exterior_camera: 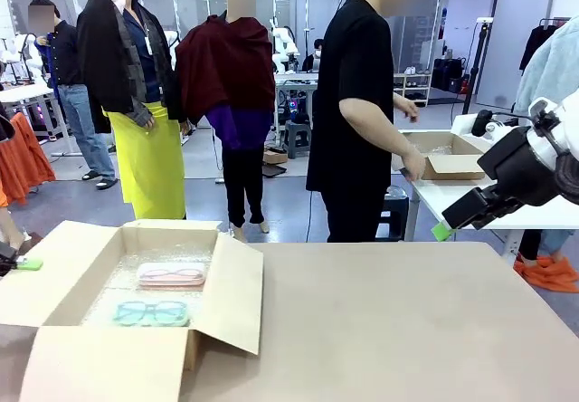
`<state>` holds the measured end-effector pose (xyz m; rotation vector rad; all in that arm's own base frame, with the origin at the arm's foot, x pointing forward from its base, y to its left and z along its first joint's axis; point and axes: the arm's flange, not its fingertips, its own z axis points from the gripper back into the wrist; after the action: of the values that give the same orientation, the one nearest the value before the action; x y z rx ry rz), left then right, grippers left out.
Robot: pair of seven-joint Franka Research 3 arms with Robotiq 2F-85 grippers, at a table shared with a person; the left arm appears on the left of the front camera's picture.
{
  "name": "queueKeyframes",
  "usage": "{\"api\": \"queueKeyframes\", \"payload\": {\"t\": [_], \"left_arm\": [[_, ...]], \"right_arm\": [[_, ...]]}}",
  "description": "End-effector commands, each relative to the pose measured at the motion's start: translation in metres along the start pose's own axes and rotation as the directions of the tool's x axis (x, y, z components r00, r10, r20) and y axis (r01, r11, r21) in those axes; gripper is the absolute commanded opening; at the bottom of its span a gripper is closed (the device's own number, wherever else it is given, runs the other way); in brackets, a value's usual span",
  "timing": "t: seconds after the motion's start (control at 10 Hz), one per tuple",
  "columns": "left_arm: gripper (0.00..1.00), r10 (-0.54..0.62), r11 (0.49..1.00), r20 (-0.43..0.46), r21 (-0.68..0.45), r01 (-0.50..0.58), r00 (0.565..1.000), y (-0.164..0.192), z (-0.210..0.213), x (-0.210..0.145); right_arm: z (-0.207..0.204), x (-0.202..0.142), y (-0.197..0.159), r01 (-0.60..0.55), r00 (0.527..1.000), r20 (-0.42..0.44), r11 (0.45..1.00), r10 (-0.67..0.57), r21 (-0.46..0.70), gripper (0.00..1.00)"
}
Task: Pack the glasses set securely to prepare it for shipping.
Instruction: Position the Package Box on the left side of the table.
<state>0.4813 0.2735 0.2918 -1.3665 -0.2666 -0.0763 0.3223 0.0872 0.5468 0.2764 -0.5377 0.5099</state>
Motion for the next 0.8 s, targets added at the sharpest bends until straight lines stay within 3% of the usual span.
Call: {"api": "queueKeyframes", "payload": {"t": [0.0, 0.3, 0.4, 0.5, 0.6, 0.7], "left_arm": [[0.00, 0.013, 1.000, -0.021, 0.004, -0.013, 1.000, -0.002, 0.025, 0.009], [0.00, 0.007, 0.999, 0.008, 0.044, -0.007, 1.000, -0.008, 0.040, 0.014], [0.32, 0.014, 0.998, 0.015, 0.056, -0.015, 1.000, -0.009, 0.037, 0.016], [0.52, 0.024, 0.996, 0.018, 0.082, -0.025, 1.000, -0.008, 0.036, 0.017], [0.80, 0.024, 0.995, 0.028, 0.096, -0.026, 0.999, -0.010, 0.035, 0.016], [1.00, 0.021, 0.993, 0.049, 0.115, -0.026, 0.999, -0.014, 0.037, 0.015]], "right_arm": [[-0.001, 0.003, 0.005, 0.020, 1.000, 0.009, 1.000, -0.020, -0.007, 1.00], [-0.001, 0.003, 0.005, 0.020, 1.000, 0.009, 1.000, -0.020, -0.007, 1.00], [-0.001, 0.003, 0.005, 0.020, 1.000, 0.009, 1.000, -0.020, -0.007, 1.00], [-0.001, 0.003, 0.005, 0.020, 1.000, 0.009, 1.000, -0.020, -0.007, 1.00], [-0.001, 0.003, 0.005, 0.020, 1.000, 0.009, 1.000, -0.020, -0.007, 1.00], [-0.001, 0.003, 0.005, 0.020, 1.000, 0.009, 1.000, -0.020, -0.007, 1.00]]}}
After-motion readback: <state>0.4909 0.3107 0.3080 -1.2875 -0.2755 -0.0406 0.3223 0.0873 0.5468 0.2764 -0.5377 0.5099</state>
